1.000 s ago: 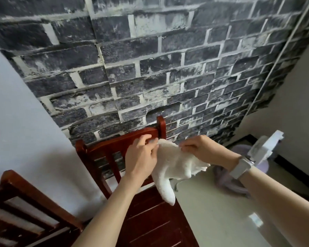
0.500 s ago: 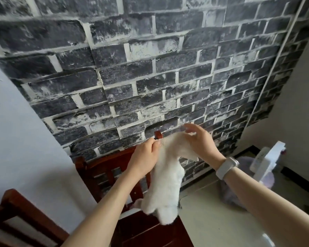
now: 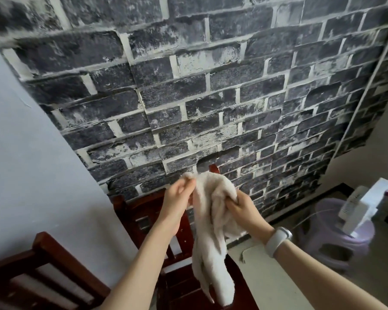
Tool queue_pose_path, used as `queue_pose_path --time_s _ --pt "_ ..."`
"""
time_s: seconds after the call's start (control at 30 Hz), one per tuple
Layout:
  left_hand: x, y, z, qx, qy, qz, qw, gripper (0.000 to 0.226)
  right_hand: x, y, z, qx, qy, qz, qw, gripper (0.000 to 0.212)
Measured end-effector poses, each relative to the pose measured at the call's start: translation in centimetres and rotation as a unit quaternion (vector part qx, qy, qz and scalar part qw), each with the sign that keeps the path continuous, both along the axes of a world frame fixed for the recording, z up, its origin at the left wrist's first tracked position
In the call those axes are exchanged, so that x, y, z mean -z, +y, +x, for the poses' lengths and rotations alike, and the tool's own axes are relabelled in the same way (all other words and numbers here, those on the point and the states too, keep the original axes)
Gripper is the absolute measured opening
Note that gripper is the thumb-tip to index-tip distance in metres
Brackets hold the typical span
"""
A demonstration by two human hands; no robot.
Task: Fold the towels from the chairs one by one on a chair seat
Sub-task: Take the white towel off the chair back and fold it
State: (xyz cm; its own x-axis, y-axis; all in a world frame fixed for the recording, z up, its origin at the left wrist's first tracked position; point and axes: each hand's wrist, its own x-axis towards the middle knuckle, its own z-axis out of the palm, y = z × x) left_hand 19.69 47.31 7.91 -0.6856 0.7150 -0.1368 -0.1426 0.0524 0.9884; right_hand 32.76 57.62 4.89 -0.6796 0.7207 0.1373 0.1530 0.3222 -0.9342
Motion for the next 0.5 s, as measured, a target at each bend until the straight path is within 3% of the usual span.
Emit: queue_pose_path --time_s 0.13,0.2,0.27,0.37,0.43,0.5 --pt "4.5 -1.6 1.2 0.053 0.055 -0.080 0.994 0.015 -3.3 1.2 -1.3 -0.065 0.000 0.027 0.998 0.039" --pt "5.9 -1.5 2.0 0.087 0.083 -0.108 0.987 0.005 -4.7 2.0 -1.6 -0.071 -0.005 0.023 0.997 0.036" --pt "6.2 -1.2 2.6 0.111 0.089 -0.098 0.985 0.007 -6.1 3.0 -1.6 -0.051 0.040 -0.076 0.995 0.030" --pt "6.1 -0.3 2.8 0.112 0.141 -0.084 0.980 0.022 -8.1 4.6 -1.4 -0.017 0.148 -0.236 0.960 0.028" --pt "5.4 0.5 3.0 0.091 0.192 -0.074 0.974 0.014 -8.4 5.6 -1.2 0.041 0.173 -0.258 0.950 0.025" --pt "4.6 1.2 3.0 0.066 0.223 -0.066 0.970 0.012 -7.2 6.5 -0.6 0.127 0.134 -0.198 0.963 0.018"
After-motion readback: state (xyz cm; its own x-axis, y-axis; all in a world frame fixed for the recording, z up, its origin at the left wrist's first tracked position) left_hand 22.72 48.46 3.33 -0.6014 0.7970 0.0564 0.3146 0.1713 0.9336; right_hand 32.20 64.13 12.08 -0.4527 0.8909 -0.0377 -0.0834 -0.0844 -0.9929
